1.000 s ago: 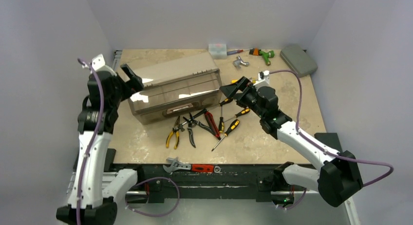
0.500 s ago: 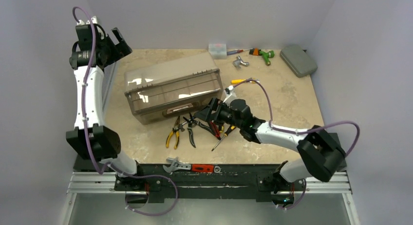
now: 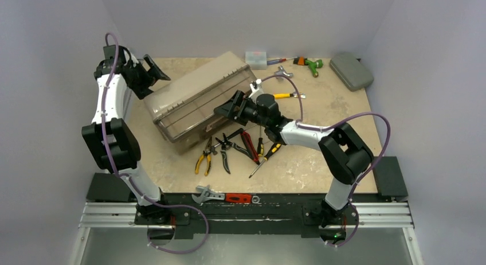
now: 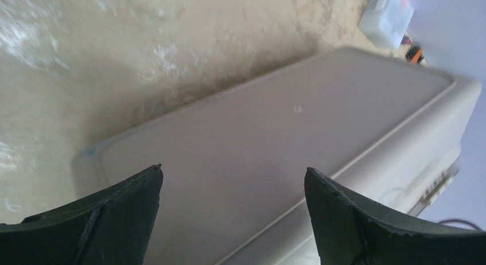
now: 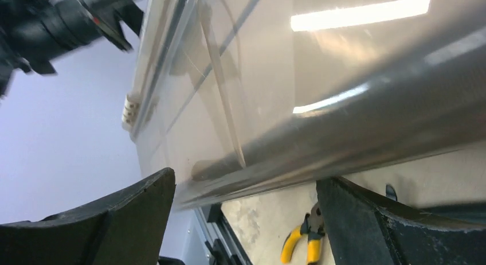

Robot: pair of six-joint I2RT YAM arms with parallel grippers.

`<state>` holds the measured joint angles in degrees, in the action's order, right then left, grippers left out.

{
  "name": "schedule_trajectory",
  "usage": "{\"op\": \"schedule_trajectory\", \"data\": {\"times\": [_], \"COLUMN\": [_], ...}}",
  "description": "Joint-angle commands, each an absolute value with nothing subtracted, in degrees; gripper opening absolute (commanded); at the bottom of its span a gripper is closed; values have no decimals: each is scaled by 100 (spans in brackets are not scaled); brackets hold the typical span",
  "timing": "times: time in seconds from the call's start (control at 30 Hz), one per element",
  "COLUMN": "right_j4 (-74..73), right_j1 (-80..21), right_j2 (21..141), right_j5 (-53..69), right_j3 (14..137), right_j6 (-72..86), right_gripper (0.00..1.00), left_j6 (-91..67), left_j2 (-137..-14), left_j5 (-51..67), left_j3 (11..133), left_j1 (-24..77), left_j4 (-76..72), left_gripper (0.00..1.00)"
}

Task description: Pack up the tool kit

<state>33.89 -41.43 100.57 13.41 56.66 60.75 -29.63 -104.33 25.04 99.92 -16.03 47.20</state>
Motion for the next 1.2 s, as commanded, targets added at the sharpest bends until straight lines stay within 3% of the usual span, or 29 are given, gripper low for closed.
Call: {"op": "schedule_trajectory", "data": {"times": [0.0,0.33,0.67,0.93,1.17], "right_j4": [3549,2626,2725,2428,2027], "right_j1": [-3623,-3229,-3233,-3243,-3305], "right_j2": [10223,11120,11074,11058,11045], "right_j5": [1583,2537,2854,2844,3050], "right_j3": [6441,8052,7748,8077,8970], "right_j6": [6093,6059,6328,6320,6249], "right_gripper": [90,91,91,80,73], "left_j6": [-3340,-3446,-3269,-3259,-3506], "left_j2": [-9844,-8593,-8672,-9229,-9429], "left_j5": [3128,3487,3328,3372,3775], "left_j3": [9342,8117,8485,8220,7805], "left_j1": [-1550,-1468,-1462,-1425,-1424], "left_j4": [4330,4060,4488,4477,4123], "left_gripper": [90,91,100,95,82]}}
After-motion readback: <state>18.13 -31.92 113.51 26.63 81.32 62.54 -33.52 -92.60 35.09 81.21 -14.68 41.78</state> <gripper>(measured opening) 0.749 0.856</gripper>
